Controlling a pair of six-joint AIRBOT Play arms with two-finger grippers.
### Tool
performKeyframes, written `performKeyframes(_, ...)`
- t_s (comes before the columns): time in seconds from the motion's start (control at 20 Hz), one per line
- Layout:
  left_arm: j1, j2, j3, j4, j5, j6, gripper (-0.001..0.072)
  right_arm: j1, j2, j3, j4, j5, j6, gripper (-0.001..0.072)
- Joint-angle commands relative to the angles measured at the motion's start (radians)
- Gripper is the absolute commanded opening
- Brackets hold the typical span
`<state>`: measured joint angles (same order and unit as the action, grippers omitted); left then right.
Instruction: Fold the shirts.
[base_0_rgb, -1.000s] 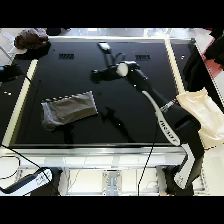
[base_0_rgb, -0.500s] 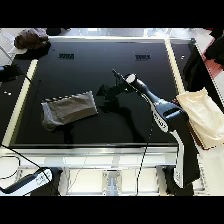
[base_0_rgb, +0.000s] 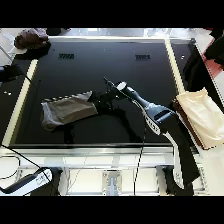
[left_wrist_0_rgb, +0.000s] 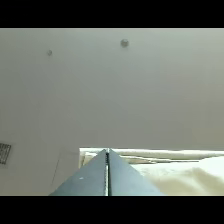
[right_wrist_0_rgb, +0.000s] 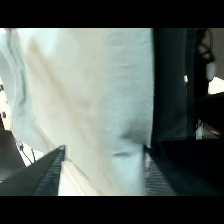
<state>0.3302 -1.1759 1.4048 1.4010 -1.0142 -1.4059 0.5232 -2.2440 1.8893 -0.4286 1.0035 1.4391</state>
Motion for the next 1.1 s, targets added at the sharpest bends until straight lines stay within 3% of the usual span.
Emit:
performKeyframes(0.0,0.000,0.000,0.000,0.000,0.000,0.000,0.0009,0.040,-0.017,0.000,-0.003,-0.020,-0.001,0.0313)
performKeyframes(0.05,0.000,0.000,0.000,0.000,0.000,0.000,0.0009,0.045,-0.017,0.000,0.009,-0.034,-0.001,0.0293)
performKeyframes(0.1,0.000,0.000,0.000,0.000,0.000,0.000,0.0009,0.050,-0.018,0.014,0.026,-0.037,-0.002,0.0189)
performKeyframes(0.15,0.000,0.000,0.000,0.001,0.000,0.000,0.0009,0.050,-0.018,0.040,0.028,-0.032,-0.002,0.0005)
performKeyframes(0.4,0.000,0.000,0.000,0.001,0.000,0.000,0.0009,-0.024,0.039,0.217,-0.042,0.058,-0.002,0.0009)
performKeyframes(0.75,0.000,0.000,0.000,0.001,0.000,0.000,0.0009,-0.332,0.418,0.178,-0.663,0.385,0.126,0.0008)
performKeyframes(0.9,0.000,0.000,0.000,0.001,0.000,0.000,0.0009,-0.518,0.546,0.178,-0.788,0.485,0.132,0.0008)
performKeyframes(1.05,0.000,0.000,0.000,0.001,0.000,0.000,0.0009,-0.727,0.642,0.178,-0.806,0.535,0.132,0.0008)
